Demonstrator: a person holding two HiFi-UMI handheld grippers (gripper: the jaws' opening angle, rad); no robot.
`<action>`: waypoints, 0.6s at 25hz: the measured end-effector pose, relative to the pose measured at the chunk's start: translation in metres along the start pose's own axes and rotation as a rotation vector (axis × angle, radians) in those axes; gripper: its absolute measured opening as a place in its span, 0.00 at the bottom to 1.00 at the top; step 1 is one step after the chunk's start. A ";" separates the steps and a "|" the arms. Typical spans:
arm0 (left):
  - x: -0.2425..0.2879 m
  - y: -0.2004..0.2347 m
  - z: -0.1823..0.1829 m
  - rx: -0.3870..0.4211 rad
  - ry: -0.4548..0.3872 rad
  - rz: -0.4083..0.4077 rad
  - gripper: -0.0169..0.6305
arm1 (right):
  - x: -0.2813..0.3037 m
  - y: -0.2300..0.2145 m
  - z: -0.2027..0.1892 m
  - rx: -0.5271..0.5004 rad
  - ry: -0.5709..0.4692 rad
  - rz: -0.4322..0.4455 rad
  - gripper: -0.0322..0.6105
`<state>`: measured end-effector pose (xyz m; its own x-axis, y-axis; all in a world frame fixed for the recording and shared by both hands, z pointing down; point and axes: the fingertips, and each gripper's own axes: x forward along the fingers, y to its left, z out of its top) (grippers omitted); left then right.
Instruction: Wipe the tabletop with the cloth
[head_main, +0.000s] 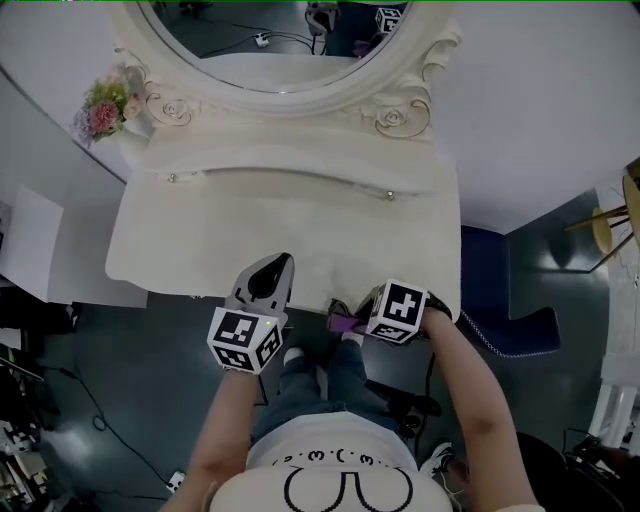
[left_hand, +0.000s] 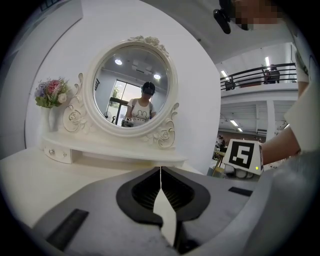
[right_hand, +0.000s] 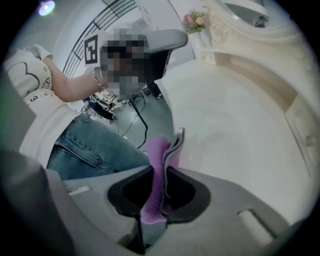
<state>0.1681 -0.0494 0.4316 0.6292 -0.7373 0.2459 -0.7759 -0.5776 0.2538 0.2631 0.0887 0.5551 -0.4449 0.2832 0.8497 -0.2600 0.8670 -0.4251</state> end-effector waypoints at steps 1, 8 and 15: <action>0.001 0.000 0.000 0.000 0.001 0.001 0.03 | -0.009 -0.008 0.000 0.003 -0.026 -0.032 0.16; 0.011 -0.004 -0.004 -0.015 0.009 0.008 0.03 | -0.087 -0.101 -0.011 -0.054 -0.130 -0.449 0.16; 0.029 -0.002 -0.005 -0.028 0.019 0.051 0.03 | -0.114 -0.177 -0.026 -0.200 -0.031 -0.626 0.16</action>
<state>0.1881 -0.0680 0.4431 0.5900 -0.7585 0.2767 -0.8055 -0.5292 0.2667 0.3820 -0.0864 0.5413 -0.2863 -0.3091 0.9069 -0.3152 0.9242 0.2155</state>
